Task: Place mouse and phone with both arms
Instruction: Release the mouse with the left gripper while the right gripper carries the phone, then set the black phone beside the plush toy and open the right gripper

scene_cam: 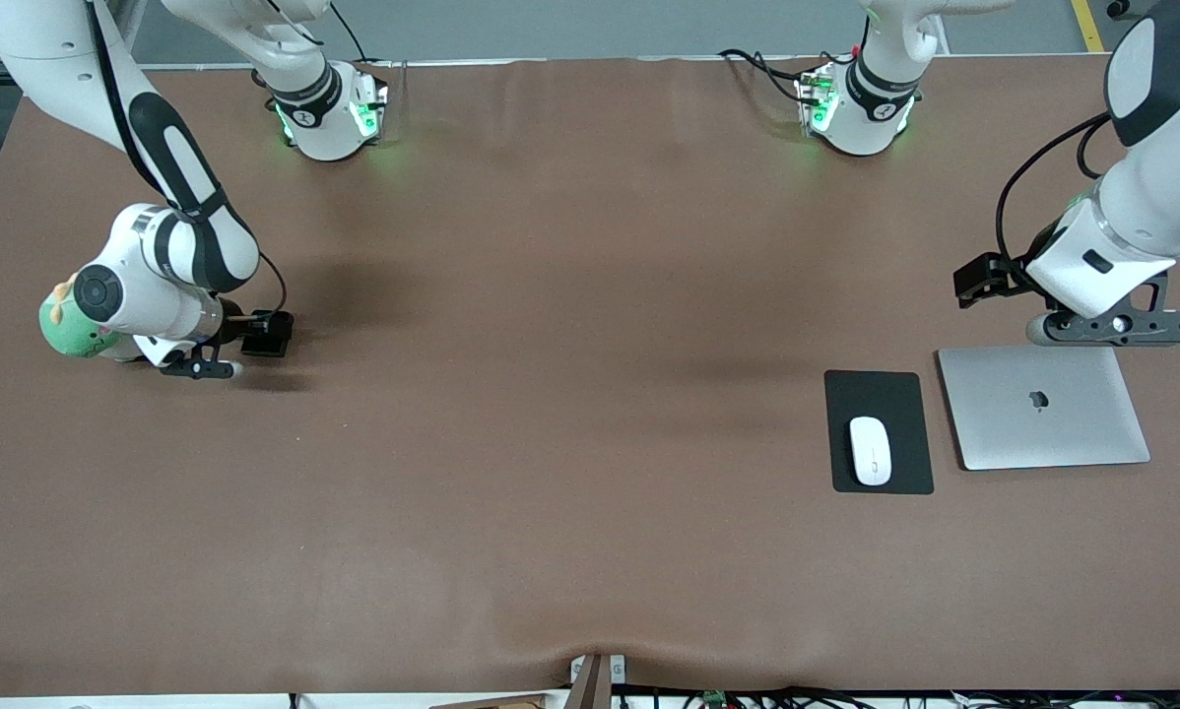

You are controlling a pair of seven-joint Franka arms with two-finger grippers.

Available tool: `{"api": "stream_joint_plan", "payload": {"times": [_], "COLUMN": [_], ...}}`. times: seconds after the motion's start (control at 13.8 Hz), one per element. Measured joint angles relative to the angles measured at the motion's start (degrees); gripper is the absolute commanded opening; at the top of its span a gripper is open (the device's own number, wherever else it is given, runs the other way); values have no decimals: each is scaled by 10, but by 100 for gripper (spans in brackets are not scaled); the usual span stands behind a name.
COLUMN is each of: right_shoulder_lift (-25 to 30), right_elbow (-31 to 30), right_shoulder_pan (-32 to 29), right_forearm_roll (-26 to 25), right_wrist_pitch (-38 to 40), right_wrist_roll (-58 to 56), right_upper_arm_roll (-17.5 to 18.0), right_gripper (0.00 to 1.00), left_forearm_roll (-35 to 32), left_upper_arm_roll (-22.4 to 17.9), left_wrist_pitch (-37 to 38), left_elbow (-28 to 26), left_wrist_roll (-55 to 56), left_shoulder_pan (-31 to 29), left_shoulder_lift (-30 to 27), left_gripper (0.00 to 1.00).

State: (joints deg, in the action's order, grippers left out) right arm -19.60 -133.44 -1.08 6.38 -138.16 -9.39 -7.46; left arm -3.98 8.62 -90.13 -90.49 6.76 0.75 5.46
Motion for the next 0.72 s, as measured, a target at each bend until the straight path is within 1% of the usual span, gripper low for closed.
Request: {"api": "stream_joint_plan", "payload": {"times": [0.14, 0.29, 0.58, 0.72], "right_shoulder_lift": [1, 3, 11, 13], "right_elbow": [52, 131, 274, 342], "right_shoulder_pan": [0, 0, 1, 9], "right_forearm_roll": [0, 0, 0, 0], "right_wrist_pitch": [85, 180, 343, 405], "right_wrist_roll": [0, 0, -1, -2], "right_upper_arm_roll": [0, 0, 2, 5], "right_gripper": [100, 100, 100, 100], "left_forearm_roll": [0, 0, 0, 0], "left_upper_arm_roll": [-2, -3, -3, -5], "left_wrist_pitch": [8, 8, 9, 9], "left_elbow": [5, 6, 7, 7], "left_wrist_roll": [0, 0, 3, 2], "left_shoulder_pan": [-1, -6, -9, -19], "left_shoulder_lift": [-3, -8, -20, -27], "left_gripper": [100, 100, 100, 100]}}
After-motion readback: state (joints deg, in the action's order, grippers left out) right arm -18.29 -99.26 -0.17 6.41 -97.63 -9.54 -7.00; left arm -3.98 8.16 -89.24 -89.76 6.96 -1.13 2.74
